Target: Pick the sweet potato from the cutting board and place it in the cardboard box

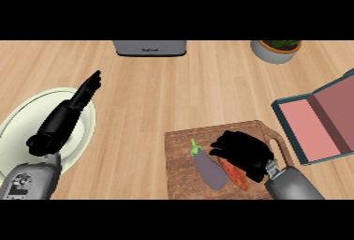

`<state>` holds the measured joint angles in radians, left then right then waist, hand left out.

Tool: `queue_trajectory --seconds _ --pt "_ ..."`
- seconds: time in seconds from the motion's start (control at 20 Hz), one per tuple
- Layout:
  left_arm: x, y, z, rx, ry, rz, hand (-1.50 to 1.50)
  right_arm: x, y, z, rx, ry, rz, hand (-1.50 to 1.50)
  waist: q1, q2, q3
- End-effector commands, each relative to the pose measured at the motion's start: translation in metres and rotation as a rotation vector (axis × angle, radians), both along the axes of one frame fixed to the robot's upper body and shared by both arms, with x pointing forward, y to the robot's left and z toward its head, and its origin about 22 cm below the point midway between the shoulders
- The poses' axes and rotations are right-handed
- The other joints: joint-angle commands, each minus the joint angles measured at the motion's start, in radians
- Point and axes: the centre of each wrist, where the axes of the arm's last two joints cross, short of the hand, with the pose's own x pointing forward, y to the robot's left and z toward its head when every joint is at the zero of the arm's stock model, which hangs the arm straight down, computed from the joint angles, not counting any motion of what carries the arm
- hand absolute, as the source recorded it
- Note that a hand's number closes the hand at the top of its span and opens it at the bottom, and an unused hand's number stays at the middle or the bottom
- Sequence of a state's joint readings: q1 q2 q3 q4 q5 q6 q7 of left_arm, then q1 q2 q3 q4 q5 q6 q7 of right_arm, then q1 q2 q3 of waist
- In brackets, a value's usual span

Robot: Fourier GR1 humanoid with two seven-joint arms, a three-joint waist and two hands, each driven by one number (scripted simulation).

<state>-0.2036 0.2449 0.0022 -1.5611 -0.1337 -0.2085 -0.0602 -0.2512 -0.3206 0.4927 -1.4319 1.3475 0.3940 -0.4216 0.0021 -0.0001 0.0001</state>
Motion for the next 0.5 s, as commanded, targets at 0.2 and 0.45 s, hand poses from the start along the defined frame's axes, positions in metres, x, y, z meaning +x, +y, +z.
queue_trajectory --seconds 0.2,0.45 --pt "-0.001 0.01 -0.008 0.005 -0.002 0.012 0.0 -0.001 0.03 -0.009 0.127 -0.098 0.144 1.5 0.001 0.0 0.0" --pt "0.004 0.001 -0.004 0.009 -0.012 -0.016 0.0 0.021 0.024 -0.002 0.192 -0.116 -0.033 1.5 0.001 0.001 0.0"
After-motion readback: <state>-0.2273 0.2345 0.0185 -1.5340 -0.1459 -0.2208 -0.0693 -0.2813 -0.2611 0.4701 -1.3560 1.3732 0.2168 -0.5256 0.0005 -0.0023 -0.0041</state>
